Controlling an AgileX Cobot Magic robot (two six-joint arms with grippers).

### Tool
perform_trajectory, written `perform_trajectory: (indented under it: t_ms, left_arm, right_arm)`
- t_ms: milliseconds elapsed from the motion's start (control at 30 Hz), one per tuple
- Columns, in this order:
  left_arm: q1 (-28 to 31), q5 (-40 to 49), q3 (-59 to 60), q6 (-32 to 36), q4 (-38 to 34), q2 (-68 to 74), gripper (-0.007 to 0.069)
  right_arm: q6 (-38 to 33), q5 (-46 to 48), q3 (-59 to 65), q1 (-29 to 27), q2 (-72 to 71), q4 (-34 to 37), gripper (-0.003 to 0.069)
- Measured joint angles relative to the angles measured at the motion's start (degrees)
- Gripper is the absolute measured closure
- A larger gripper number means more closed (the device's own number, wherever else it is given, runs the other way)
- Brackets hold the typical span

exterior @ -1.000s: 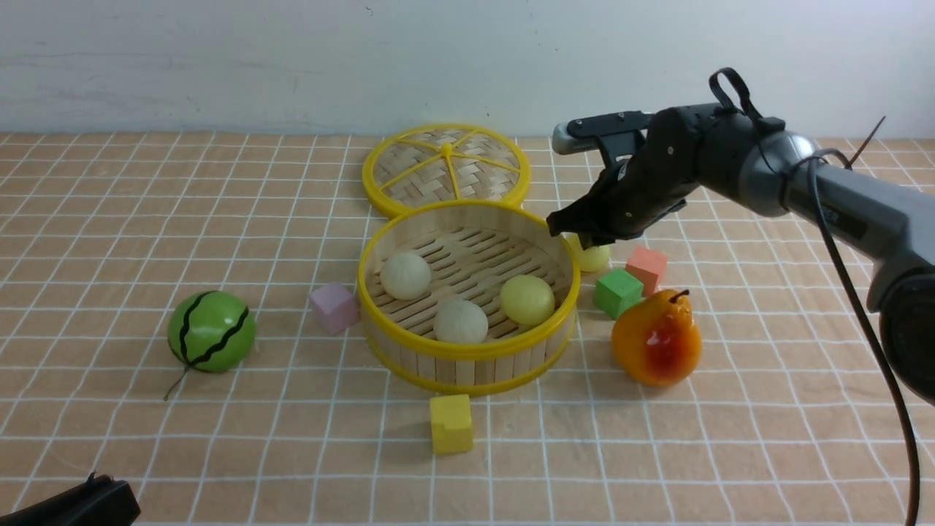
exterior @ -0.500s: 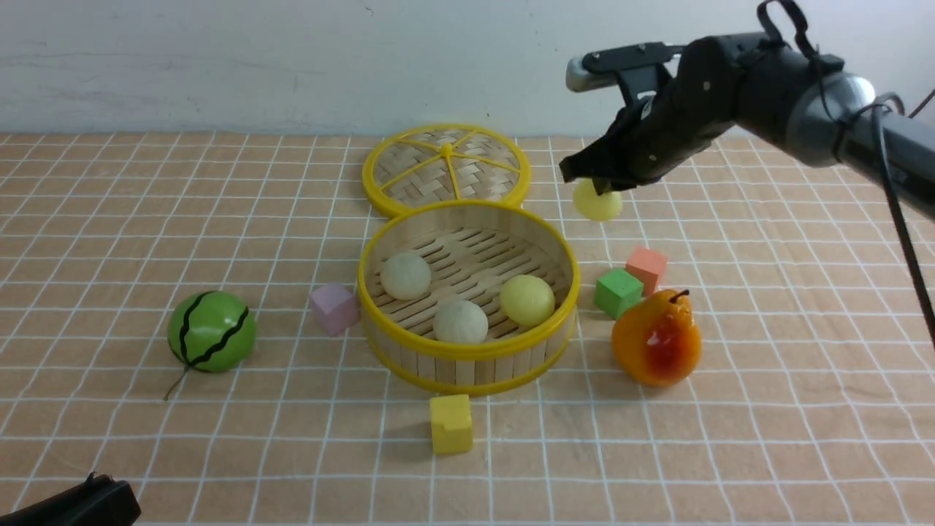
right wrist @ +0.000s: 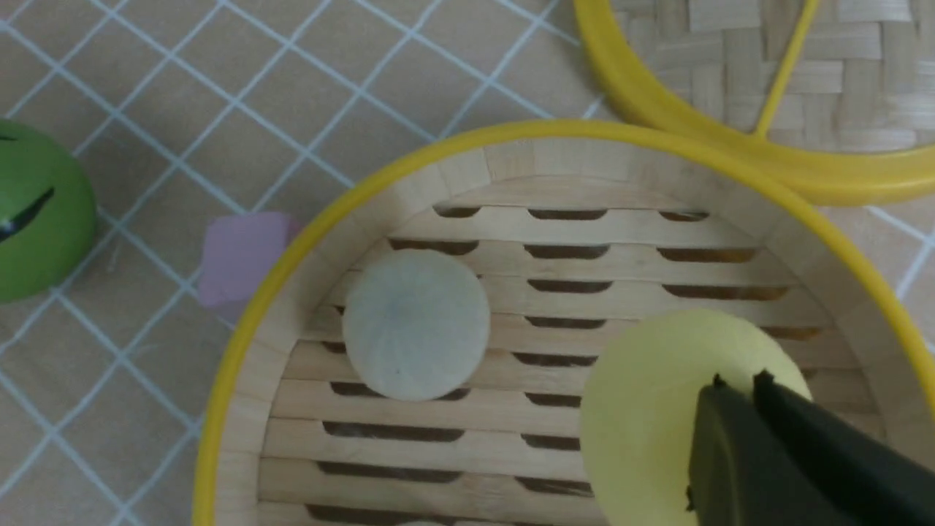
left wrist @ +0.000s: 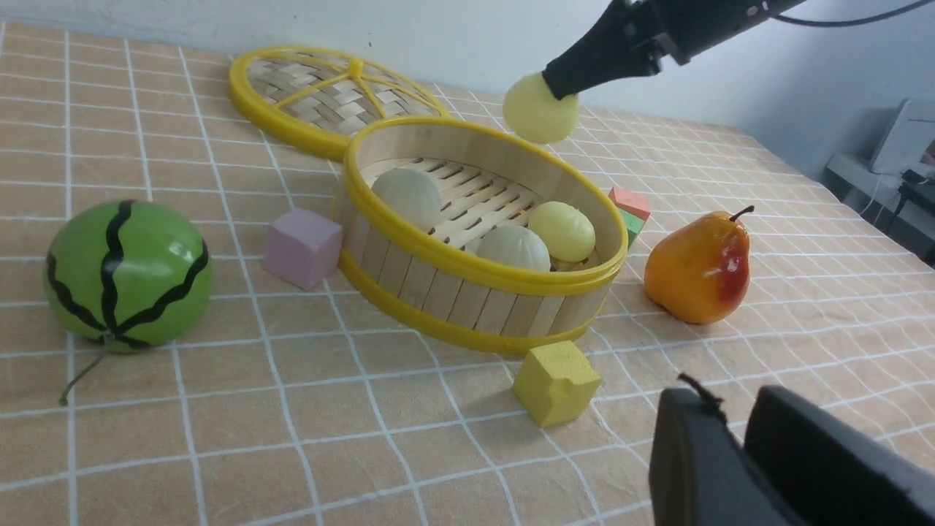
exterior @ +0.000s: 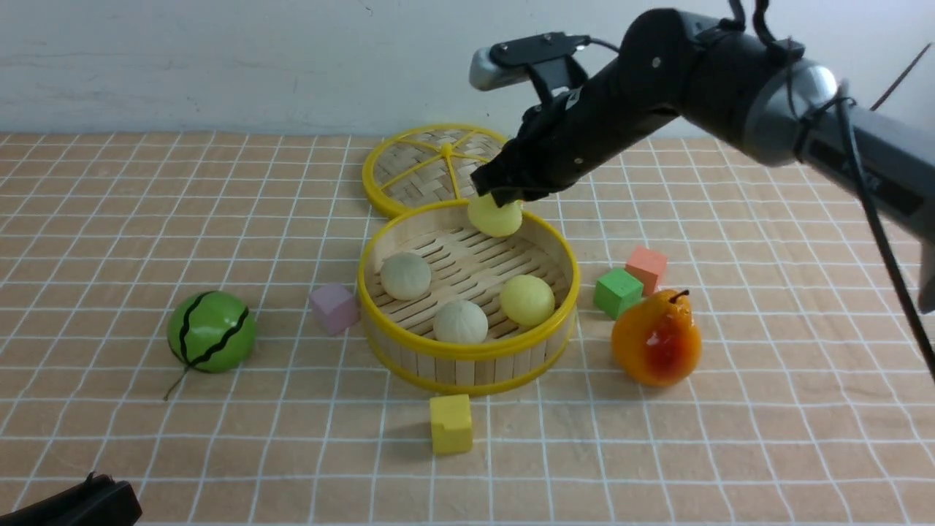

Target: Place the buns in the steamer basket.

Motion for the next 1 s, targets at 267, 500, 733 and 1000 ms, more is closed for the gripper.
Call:
perform_trajectory:
  t_ms: [267, 500, 733, 1000]
  left_arm:
    - [0.0, 0.0, 0.0, 0.0, 0.0, 0.0, 0.0515]
    - [0.0, 0.0, 0.0, 0.0, 0.0, 0.0, 0.0514]
    - [0.0, 0.0, 0.0, 0.0, 0.0, 0.0, 0.0504]
    - [0.0, 0.0, 0.0, 0.0, 0.0, 0.0, 0.0497]
  right_arm:
    - [-0.3, -6.5, 0.2, 0.6, 6.8, -0.3, 0.0510]
    - [-0.3, -4.3, 0.2, 0.7, 5.5, -0.6, 0.0203]
    - [9.1, 15.8, 0.1, 0.8, -8.2, -7.9, 0.0311]
    - [16.6, 29.1, 0.3, 0.8, -22.2, -11.2, 0.0673]
